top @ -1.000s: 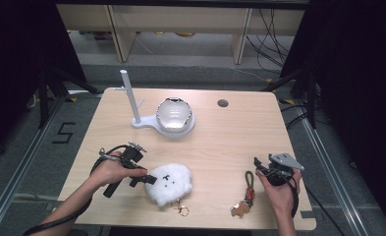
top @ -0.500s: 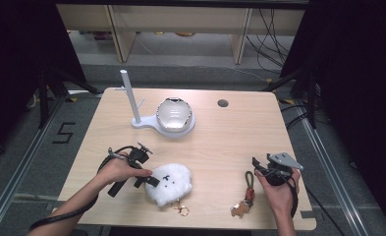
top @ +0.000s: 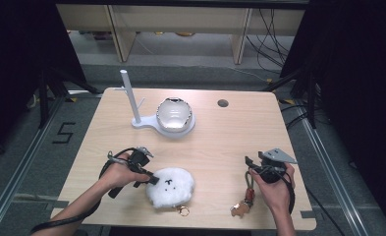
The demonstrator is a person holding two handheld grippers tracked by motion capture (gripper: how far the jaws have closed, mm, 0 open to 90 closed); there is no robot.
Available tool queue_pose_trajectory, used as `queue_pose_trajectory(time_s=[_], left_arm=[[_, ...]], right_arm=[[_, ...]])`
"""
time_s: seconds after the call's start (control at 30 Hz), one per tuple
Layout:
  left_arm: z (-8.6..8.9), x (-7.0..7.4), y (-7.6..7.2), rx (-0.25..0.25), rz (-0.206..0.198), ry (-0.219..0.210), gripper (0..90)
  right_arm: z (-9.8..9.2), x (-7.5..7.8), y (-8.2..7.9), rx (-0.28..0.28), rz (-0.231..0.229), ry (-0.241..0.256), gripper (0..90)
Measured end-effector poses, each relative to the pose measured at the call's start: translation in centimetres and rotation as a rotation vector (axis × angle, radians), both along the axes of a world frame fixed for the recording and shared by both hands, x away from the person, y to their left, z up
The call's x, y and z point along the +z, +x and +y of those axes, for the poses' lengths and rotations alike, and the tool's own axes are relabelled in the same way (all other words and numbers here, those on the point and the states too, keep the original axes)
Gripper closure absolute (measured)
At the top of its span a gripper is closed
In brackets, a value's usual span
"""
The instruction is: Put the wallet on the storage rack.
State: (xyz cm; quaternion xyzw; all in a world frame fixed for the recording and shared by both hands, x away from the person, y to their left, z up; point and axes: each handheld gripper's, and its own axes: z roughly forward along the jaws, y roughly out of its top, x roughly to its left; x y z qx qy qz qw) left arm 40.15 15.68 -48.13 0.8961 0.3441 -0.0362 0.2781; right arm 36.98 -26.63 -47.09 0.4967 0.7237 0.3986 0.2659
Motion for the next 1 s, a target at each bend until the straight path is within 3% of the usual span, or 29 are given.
queue_pose_trajectory(time_s=[0.07, 0.17, 0.2, 0.23, 0.3, 0.33, 0.37, 0.4, 0.43, 0.47, 0.57, 0.6, 0.63, 0.7, 0.77, 0.8, 0.83, 0.87, 0.9, 1.0], left_arm=[[0.0, 0.2, -0.1, -0.017, -0.022, 0.001, 77.3], [-0.1, 0.7, -0.6, -0.016, -0.057, -0.039, 78.8], [-0.1, 1.0, -0.8, -0.021, -0.070, -0.044, 79.3], [-0.1, 1.6, -1.1, -0.023, -0.092, -0.061, 80.1], [-0.2, 2.2, -1.3, -0.020, -0.122, -0.078, 80.7], [-0.2, 2.2, -1.3, -0.020, -0.122, -0.078, 80.8], [-0.2, 2.7, -1.4, -0.024, -0.144, -0.079, 81.0], [-0.4, 3.3, -1.5, -0.027, -0.181, -0.073, 81.1], [-0.4, 3.3, -1.5, -0.027, -0.181, -0.073, 81.1], [-0.3, 3.7, -1.5, -0.066, -0.197, -0.039, 81.1], [-0.6, 4.5, -1.6, -0.104, -0.221, -0.019, 81.2], [-0.6, 4.5, -1.6, -0.104, -0.221, -0.019, 81.2], [-0.7, 4.6, -1.6, -0.097, -0.228, -0.022, 81.2], [-0.8, 4.9, -1.5, -0.109, -0.245, -0.013, 81.2], [-1.1, 5.0, -1.6, -0.081, -0.258, -0.030, 81.2], [-0.9, 5.2, -1.5, -0.108, -0.267, -0.004, 81.2], [-1.3, 5.1, -1.7, -0.061, -0.272, -0.052, 81.2], [-1.0, 5.4, -1.5, -0.108, -0.278, -0.016, 81.2], [-1.2, 5.3, -1.7, -0.065, -0.281, -0.059, 81.2], [-1.2, 5.7, -1.8, -0.066, -0.293, -0.065, 81.2]], right_arm=[[0.4, 0.2, 0.2, 0.023, 0.006, 0.014, 48.0], [1.8, 1.1, 0.6, 0.087, 0.063, 0.008, 53.1], [2.2, 1.4, 0.7, 0.102, 0.103, -0.009, 55.2], [3.3, 1.7, 1.2, 0.160, 0.181, 0.015, 57.5], [4.5, 2.1, 1.4, 0.193, 0.271, -0.008, 58.5], [4.5, 2.1, 1.4, 0.193, 0.271, -0.008, 58.5], [5.8, 2.0, 1.8, 0.234, 0.321, 0.000, 59.8], [6.3, 2.0, 2.0, 0.261, 0.336, 0.016, 60.6], [6.9, 2.1, 2.1, 0.280, 0.360, 0.046, 60.8], [6.9, 2.1, 2.1, 0.280, 0.360, 0.046, 60.8], [9.3, 2.2, 2.7, 0.391, 0.415, 0.084, 60.0], [9.3, 2.2, 2.7, 0.391, 0.415, 0.084, 60.0], [10.4, 2.3, 3.0, 0.452, 0.432, 0.094, 57.8], [10.9, 2.4, 3.0, 0.469, 0.440, 0.098, 56.7], [12.0, 2.6, 3.2, 0.520, 0.445, 0.097, 53.7], [12.4, 2.6, 3.2, 0.535, 0.448, 0.100, 52.2], [12.8, 2.7, 3.3, 0.552, 0.449, 0.101, 49.9], [13.2, 2.7, 3.4, 0.563, 0.452, 0.102, 48.4], [13.4, 2.7, 3.5, 0.571, 0.446, 0.095, 47.2], [14.2, 2.5, 3.9, 0.591, 0.451, 0.095, 44.5]])
